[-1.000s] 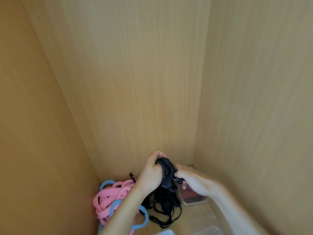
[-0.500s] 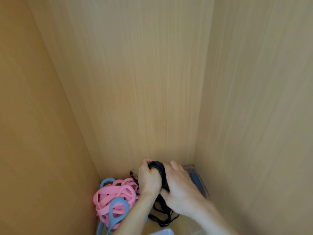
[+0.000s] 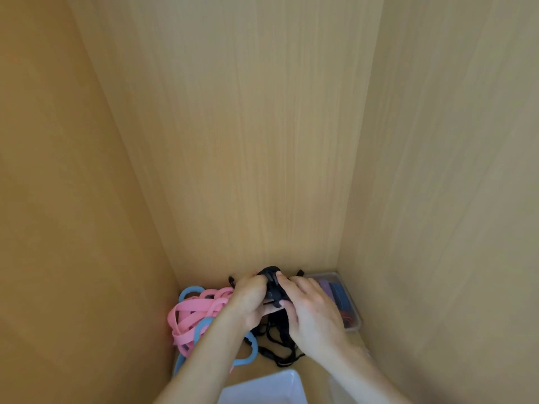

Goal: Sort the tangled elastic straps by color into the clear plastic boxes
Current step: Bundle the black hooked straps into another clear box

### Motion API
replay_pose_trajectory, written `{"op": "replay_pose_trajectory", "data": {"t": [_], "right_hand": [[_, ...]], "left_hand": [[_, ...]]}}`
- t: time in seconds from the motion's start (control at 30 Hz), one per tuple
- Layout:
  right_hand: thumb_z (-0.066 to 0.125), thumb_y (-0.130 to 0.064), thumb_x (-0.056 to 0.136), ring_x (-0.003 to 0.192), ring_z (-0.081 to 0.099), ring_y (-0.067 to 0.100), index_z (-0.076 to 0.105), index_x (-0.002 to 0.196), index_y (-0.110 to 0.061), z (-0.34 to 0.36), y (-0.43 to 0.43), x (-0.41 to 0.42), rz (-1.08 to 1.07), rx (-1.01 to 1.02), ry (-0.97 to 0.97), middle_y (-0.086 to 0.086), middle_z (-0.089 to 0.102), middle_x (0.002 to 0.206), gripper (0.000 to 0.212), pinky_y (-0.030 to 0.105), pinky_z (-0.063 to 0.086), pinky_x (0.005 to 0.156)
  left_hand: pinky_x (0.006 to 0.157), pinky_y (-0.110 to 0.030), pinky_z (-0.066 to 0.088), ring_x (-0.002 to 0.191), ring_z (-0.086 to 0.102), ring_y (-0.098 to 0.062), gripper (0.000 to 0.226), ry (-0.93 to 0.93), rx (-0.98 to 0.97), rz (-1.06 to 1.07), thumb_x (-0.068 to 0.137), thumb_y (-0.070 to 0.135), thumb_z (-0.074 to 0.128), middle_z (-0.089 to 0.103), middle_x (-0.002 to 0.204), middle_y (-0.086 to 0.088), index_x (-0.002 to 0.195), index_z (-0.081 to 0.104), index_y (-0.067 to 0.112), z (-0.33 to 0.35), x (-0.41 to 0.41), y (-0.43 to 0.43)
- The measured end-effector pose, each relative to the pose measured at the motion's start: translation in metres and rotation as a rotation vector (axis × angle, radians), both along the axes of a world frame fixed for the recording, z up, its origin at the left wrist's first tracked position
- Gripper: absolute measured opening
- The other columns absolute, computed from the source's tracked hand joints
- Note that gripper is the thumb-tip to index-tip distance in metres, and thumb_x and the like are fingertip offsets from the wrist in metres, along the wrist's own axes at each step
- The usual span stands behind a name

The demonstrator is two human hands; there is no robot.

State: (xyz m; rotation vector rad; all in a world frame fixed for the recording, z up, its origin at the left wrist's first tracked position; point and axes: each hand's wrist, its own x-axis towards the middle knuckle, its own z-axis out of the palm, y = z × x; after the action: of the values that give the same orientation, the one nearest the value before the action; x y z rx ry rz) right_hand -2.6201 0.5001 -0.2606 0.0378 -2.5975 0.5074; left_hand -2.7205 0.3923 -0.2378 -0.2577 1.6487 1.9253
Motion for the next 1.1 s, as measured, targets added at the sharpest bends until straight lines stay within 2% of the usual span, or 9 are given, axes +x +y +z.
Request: {"op": "replay_pose_trajectory", "data": {"t": [0.1, 0.2, 0.3, 0.37, 0.4, 0.53, 0.77, 0.93, 1.1], "right_hand": [[0.063, -0.016, 0.097, 0.118, 0.055, 0.008, 0.054, 0.144, -0.03, -0.002, 0.015, -0.007, -0.018, -0.331, -0.124, -0.014, 0.061, 0.126, 0.05, 0.029, 0.048, 0.102], [0.068, -0.01, 0.093, 0.116, 0.062, 0.0, 0.066, 0.129, -0.033, 0.0, 0.031, -0.008, 0.008, -0.696, -0.204, -0.018, 0.069, 0.121, 0.043, 0.032, 0.049, 0.106], [0.067, 0.002, 0.092, 0.094, 0.071, -0.002, 0.074, 0.11, -0.04, 0.005, 0.04, -0.003, 0.128, -0.919, -0.254, -0.011, 0.076, 0.11, 0.046, 0.018, 0.057, 0.083], [0.066, 0.006, 0.091, 0.069, 0.068, -0.005, 0.075, 0.107, -0.033, 0.004, 0.042, 0.001, 0.178, -1.027, -0.282, -0.003, 0.078, 0.105, 0.043, 0.007, 0.049, 0.058], [0.066, 0.006, 0.091, 0.068, 0.068, -0.005, 0.075, 0.108, -0.028, 0.002, 0.041, 0.003, 0.192, -1.061, -0.301, -0.002, 0.078, 0.105, 0.039, 0.007, 0.048, 0.057], [0.07, 0.002, 0.09, 0.102, 0.073, 0.018, 0.072, 0.114, -0.018, -0.012, 0.034, 0.007, 0.191, -1.143, -0.38, 0.002, 0.077, 0.109, 0.031, 0.027, 0.059, 0.081], [0.069, 0.012, 0.086, 0.08, 0.073, 0.022, 0.061, 0.119, 0.0, -0.036, 0.008, 0.015, 0.084, -1.19, -0.47, 0.016, 0.076, 0.093, 0.035, 0.033, 0.06, 0.067], [0.075, -0.007, 0.082, 0.096, 0.07, 0.03, 0.056, 0.125, -0.03, -0.051, -0.02, 0.03, 0.148, -0.938, -0.504, 0.007, 0.075, 0.098, 0.052, 0.052, 0.055, 0.092], [0.072, -0.029, 0.075, 0.086, 0.071, 0.022, 0.048, 0.12, -0.048, -0.072, -0.051, 0.047, 0.154, -0.874, -0.616, -0.003, 0.076, 0.088, 0.054, 0.05, 0.056, 0.088]], "left_hand": [[0.082, -0.046, 0.061, 0.094, 0.072, -0.033, 0.023, 0.065, 0.08, -0.237, 0.095, 0.005, 0.057, 0.074, 0.1, -0.021, 0.113, 0.068, -0.004, 0.0, 0.001, -0.014], [0.097, -0.05, 0.055, 0.111, 0.069, -0.038, 0.03, 0.084, 0.157, -0.389, 0.091, 0.016, 0.068, 0.07, 0.12, -0.02, 0.117, 0.072, 0.003, 0.002, 0.003, -0.025], [0.097, -0.048, 0.055, 0.112, 0.068, -0.039, 0.042, 0.125, 0.137, -0.388, 0.087, 0.029, 0.071, 0.07, 0.123, -0.018, 0.121, 0.071, 0.006, 0.002, 0.005, -0.034], [0.095, -0.044, 0.056, 0.112, 0.069, -0.035, 0.054, 0.199, 0.081, -0.369, 0.084, 0.034, 0.073, 0.071, 0.123, -0.013, 0.131, 0.062, 0.01, 0.0, 0.011, -0.039], [0.094, -0.043, 0.056, 0.113, 0.069, -0.032, 0.058, 0.229, 0.084, -0.353, 0.083, 0.033, 0.074, 0.07, 0.125, -0.01, 0.135, 0.057, 0.015, -0.002, 0.014, -0.041], [0.098, -0.051, 0.054, 0.122, 0.064, -0.028, 0.046, 0.308, 0.164, -0.381, 0.093, 0.021, 0.065, 0.064, 0.135, -0.004, 0.138, 0.059, 0.027, -0.013, 0.023, -0.051], [0.083, -0.037, 0.061, 0.101, 0.073, -0.03, 0.024, 0.337, -0.047, -0.341, 0.105, 0.014, 0.051, 0.073, 0.113, -0.014, 0.123, 0.066, 0.015, -0.03, 0.041, -0.066], [0.071, -0.035, 0.063, 0.083, 0.076, -0.021, 0.023, 0.271, -0.201, -0.229, 0.104, 0.007, 0.05, 0.074, 0.1, -0.013, 0.111, 0.071, 0.011, -0.045, 0.054, -0.076], [0.079, -0.048, 0.063, 0.093, 0.073, -0.031, 0.024, 0.272, -0.379, -0.291, 0.101, 0.002, 0.052, 0.073, 0.1, -0.015, 0.107, 0.073, 0.011, -0.053, 0.064, -0.097]]}}
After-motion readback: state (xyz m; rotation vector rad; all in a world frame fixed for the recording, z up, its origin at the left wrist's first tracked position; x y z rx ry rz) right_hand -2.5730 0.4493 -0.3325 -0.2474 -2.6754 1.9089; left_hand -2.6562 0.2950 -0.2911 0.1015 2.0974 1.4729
